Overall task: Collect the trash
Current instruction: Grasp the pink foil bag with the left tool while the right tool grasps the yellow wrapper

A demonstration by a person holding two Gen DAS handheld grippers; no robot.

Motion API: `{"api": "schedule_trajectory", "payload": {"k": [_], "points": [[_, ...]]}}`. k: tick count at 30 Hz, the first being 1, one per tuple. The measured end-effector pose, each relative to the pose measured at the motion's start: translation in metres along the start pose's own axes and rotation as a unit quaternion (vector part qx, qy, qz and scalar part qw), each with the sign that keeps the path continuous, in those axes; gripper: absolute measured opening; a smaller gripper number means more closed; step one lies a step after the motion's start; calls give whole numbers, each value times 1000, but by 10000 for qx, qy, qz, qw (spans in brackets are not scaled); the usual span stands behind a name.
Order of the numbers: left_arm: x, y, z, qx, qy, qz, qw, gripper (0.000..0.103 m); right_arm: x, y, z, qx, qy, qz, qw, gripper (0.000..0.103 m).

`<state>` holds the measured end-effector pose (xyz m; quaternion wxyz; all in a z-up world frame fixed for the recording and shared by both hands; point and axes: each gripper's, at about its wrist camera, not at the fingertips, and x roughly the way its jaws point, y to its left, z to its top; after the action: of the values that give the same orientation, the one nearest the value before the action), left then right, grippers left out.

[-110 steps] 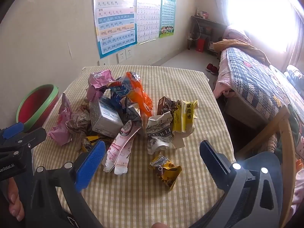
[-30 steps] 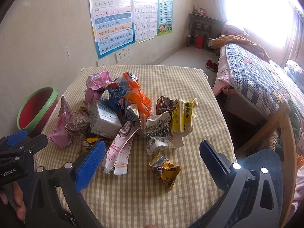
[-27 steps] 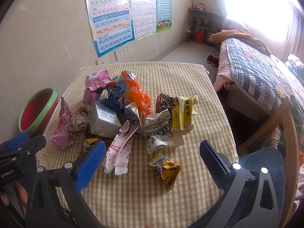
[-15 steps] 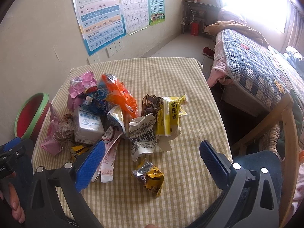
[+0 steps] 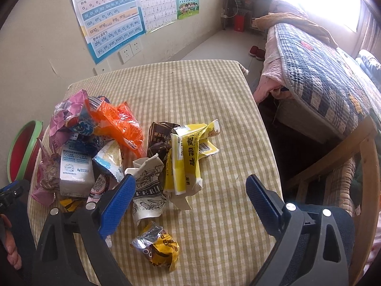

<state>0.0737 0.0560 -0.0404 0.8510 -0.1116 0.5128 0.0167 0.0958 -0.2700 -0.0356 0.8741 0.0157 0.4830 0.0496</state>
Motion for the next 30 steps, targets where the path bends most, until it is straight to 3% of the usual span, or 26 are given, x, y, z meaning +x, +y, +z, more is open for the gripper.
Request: {"api": "schedule_trajectory", "payload": {"k": [3,7,13,17,20,25,30], "points": [[11,2,2,22,135,41,9999,81,8,0,4,-13,90,36,10000,81],[24,7,5,-45,301,15,9995,72,16,-2,6,0,132,16,9999,79],[42,11,12,-119,461,-36,9989,67,29,-4,8,19,253,110,9996,73],[51,14,14,-134,533,-102,9984,50,35,-4,9,24,325,151,9994,65],[54,13,12,-78,570,-128,9983,33,37,-5,8,10,360,126,9993,51],[48,11,10,-16,483,-162,9987,24,36,-6,6,3,355,166,9992,35],[35,8,7,98,326,-213,9992,20,30,-8,5,50,323,203,9993,33]]}}
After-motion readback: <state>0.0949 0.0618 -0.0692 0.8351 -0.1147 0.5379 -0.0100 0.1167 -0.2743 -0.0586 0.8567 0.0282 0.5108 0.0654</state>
